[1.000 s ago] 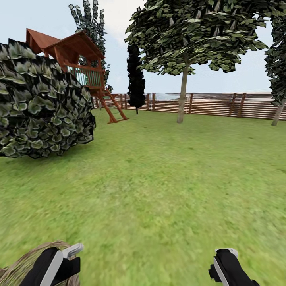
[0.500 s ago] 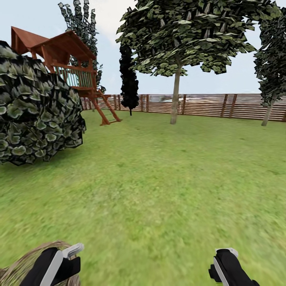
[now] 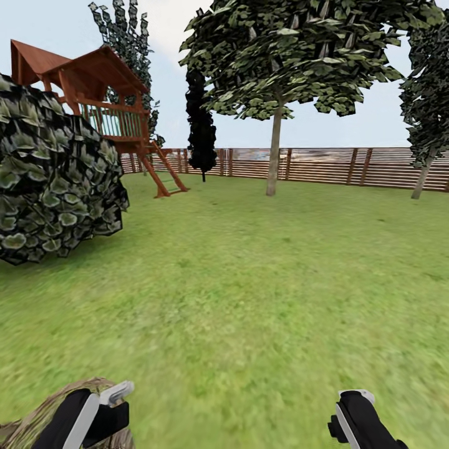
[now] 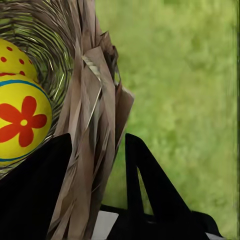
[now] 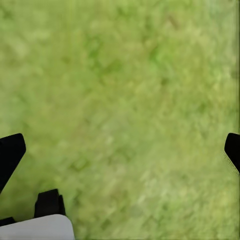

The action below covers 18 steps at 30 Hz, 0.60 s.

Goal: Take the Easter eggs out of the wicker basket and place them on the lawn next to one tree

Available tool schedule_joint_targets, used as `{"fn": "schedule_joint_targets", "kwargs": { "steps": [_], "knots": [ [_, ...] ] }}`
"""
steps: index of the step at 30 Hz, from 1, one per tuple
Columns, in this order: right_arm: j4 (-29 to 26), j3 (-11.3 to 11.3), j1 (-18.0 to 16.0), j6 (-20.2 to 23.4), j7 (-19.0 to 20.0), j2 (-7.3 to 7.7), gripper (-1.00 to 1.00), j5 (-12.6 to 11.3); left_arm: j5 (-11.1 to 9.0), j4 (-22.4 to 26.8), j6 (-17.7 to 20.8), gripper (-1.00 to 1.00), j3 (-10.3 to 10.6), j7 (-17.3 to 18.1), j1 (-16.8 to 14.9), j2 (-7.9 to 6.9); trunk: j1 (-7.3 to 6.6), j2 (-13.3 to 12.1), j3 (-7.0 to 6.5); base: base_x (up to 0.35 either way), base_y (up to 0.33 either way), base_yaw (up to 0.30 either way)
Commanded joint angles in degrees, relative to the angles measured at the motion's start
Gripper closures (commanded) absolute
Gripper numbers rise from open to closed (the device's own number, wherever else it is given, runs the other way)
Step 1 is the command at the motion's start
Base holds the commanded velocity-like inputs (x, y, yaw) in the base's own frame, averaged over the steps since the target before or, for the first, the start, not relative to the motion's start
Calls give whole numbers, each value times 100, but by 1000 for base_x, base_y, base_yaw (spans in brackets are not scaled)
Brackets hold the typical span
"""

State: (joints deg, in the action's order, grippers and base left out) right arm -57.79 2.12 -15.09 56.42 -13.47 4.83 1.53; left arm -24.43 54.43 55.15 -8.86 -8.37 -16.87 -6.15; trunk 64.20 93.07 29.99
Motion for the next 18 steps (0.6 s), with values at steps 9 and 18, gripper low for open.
{"fn": "schedule_joint_targets", "kwargs": {
  "steps": [9,18],
  "knots": [
    [-4,-10,-3,18,11,-8,-100,9,78,19,39,100,-6,-59,-6,-7,2,3,-7,281,-166,-124],
    [-4,-5,-3,18,6,-8,-100,14,78,24,43,100,-4,-50,-8,-7,-85,-157,-80,283,-161,-122]
  ]
}}
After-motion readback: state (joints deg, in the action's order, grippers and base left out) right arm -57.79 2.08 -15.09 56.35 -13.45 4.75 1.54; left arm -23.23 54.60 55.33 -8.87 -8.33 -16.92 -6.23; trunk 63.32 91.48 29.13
